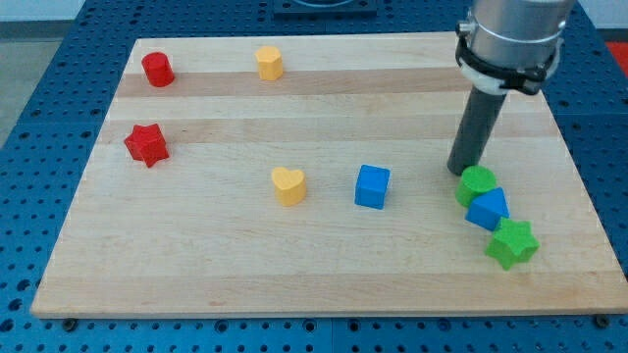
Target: Move blue cube on bottom left to green circle
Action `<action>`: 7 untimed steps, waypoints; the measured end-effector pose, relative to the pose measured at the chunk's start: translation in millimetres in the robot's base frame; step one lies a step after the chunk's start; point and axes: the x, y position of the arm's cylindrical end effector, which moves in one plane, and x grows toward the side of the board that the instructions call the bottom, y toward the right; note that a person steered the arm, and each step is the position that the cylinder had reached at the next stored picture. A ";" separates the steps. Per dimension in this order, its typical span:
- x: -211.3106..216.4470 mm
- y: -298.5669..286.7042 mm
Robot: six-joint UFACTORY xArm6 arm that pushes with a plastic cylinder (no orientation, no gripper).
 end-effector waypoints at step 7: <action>-8.7 -27.7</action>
